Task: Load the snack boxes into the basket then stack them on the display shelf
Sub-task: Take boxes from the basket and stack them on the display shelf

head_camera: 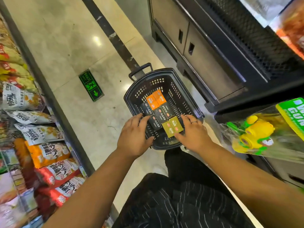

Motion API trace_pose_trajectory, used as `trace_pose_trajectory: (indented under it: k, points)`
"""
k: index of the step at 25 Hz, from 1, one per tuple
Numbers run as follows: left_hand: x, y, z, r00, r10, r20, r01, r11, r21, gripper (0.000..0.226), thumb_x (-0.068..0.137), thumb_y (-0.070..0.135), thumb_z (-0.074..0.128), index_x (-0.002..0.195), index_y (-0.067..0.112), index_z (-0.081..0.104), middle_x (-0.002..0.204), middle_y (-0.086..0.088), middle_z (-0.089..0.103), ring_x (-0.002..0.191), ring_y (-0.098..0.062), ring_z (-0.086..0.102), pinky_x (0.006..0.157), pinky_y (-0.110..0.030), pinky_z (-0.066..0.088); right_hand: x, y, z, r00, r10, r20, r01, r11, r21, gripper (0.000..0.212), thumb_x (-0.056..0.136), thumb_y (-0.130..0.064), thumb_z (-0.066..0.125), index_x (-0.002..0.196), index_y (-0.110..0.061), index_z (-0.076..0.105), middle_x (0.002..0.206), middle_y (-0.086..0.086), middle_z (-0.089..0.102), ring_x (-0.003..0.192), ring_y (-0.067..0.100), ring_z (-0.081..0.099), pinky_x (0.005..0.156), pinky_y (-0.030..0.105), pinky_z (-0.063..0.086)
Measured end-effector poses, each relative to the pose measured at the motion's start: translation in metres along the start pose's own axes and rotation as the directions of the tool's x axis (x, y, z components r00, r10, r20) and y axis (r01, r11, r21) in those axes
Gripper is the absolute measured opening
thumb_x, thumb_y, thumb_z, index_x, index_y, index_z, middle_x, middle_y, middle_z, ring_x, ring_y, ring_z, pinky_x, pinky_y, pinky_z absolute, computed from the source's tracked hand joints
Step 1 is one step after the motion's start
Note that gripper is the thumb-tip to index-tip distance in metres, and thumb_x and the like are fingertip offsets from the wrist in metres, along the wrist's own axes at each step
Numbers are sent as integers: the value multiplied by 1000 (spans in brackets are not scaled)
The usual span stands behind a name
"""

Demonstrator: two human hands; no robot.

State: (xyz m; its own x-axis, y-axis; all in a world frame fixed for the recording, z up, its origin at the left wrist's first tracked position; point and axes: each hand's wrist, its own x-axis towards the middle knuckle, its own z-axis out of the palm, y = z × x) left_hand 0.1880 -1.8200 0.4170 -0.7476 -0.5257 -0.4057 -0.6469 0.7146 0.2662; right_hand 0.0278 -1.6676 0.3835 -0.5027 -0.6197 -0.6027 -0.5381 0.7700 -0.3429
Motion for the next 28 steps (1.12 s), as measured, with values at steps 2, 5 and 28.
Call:
trace_pose_trajectory:
  k: [2, 5, 28]
  points:
    - [35, -4, 13, 999, -22, 29, 22, 999, -24, 75, 85, 44, 68, 148, 21, 34, 155, -6, 33, 143, -25, 30, 117, -39, 27, 38, 5, 9, 998, 22, 50, -24, 999, 34, 83, 91, -54, 56, 155, -19, 15, 159, 8, 20, 141, 32, 24, 113, 47, 29]
    - [89, -17, 46, 995, -11, 95, 15, 999, -37, 75, 85, 39, 70, 148, 16, 36, 154, -9, 35, 142, -27, 31, 117, -36, 25, 98, 17, 34, 991, 67, 117, -78, 992, 96, 83, 92, -53, 55, 155, -20, 12, 159, 8, 17, 141, 34, 23, 113, 49, 29]
    - [357, -153, 325, 899, 190, 394, -192, 981, -36, 67, 86, 32, 67, 144, 13, 40, 146, -14, 41, 133, -34, 38, 112, -37, 27, 438, 109, 316, 906, 389, -164, -374, 920, 117, 82, 95, -58, 43, 157, -22, 4, 159, 12, 17, 141, 37, 24, 110, 54, 27]
